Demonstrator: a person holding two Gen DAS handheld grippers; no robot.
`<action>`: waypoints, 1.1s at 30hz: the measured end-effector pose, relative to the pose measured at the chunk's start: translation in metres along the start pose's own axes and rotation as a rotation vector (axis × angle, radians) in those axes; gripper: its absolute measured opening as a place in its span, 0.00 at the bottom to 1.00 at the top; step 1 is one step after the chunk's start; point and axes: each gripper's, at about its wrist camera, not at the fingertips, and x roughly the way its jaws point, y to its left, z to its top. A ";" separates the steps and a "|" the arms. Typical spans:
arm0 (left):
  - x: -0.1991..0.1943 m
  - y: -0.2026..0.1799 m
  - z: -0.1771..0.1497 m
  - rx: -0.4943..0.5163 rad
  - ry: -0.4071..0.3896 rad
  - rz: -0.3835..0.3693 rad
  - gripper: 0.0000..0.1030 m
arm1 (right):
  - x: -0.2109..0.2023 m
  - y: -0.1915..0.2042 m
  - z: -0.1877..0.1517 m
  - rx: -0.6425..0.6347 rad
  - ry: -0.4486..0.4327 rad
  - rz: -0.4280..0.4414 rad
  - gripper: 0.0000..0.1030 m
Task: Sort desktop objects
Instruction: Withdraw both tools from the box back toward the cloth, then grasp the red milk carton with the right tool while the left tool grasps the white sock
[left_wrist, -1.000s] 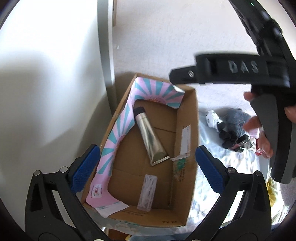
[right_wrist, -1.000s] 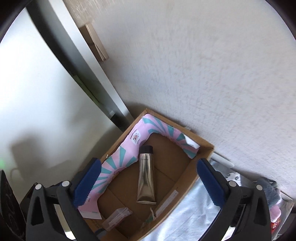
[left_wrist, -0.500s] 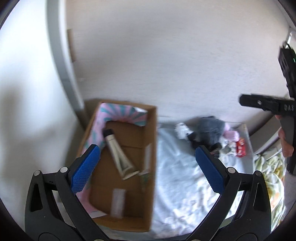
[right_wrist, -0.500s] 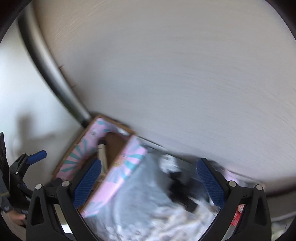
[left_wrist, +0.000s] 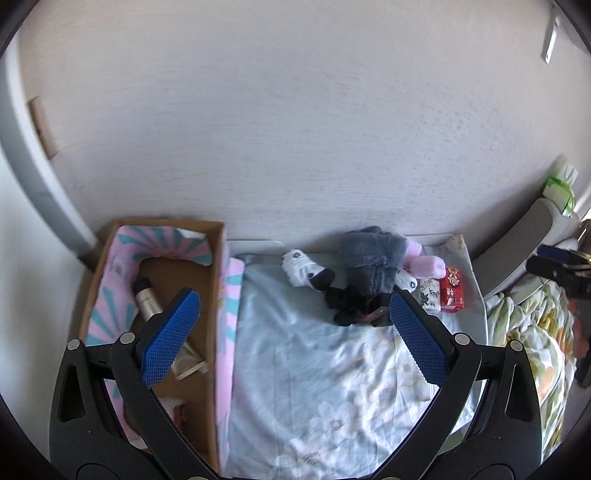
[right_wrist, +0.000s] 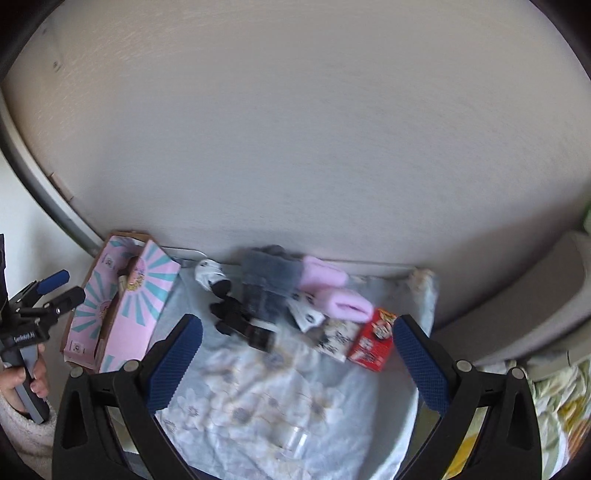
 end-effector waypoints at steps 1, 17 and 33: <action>0.006 -0.004 0.002 0.007 0.011 -0.001 1.00 | 0.000 -0.007 -0.004 0.012 0.005 -0.004 1.00; 0.155 -0.028 0.002 -0.073 0.140 0.101 0.96 | 0.122 -0.075 -0.057 0.223 0.137 -0.138 0.99; 0.221 -0.023 -0.010 -0.059 0.171 0.144 0.72 | 0.180 -0.116 -0.072 0.348 0.178 -0.131 0.67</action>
